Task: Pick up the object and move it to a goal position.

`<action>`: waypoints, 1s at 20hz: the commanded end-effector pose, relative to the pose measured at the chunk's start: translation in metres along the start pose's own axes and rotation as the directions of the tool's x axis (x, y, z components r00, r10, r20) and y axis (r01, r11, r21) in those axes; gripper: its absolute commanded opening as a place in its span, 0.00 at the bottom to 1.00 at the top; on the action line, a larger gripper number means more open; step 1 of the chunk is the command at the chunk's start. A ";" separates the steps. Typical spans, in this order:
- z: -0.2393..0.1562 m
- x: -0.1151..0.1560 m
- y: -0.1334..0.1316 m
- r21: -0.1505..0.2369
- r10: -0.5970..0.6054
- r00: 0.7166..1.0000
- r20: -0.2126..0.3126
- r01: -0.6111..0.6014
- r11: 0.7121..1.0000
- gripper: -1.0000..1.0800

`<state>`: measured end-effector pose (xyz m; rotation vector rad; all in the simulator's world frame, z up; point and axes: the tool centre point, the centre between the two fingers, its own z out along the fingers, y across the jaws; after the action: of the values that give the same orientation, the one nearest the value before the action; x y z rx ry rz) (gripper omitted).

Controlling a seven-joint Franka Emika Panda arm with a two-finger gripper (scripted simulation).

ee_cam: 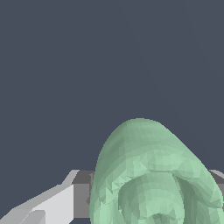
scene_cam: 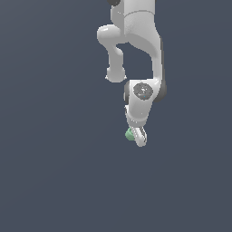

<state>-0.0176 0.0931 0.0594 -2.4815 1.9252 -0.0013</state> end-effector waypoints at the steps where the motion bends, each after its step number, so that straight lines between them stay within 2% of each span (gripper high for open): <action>1: 0.001 0.000 0.000 -0.001 0.000 1.000 0.000 0.000 1.000 0.00; 8: -0.002 0.011 -0.002 0.000 0.000 1.000 0.000 0.000 1.000 0.00; 20: -0.017 0.091 -0.020 -0.001 -0.001 1.000 0.000 0.001 1.000 0.00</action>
<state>0.0200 0.0163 0.0746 -2.4810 1.9273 -0.0011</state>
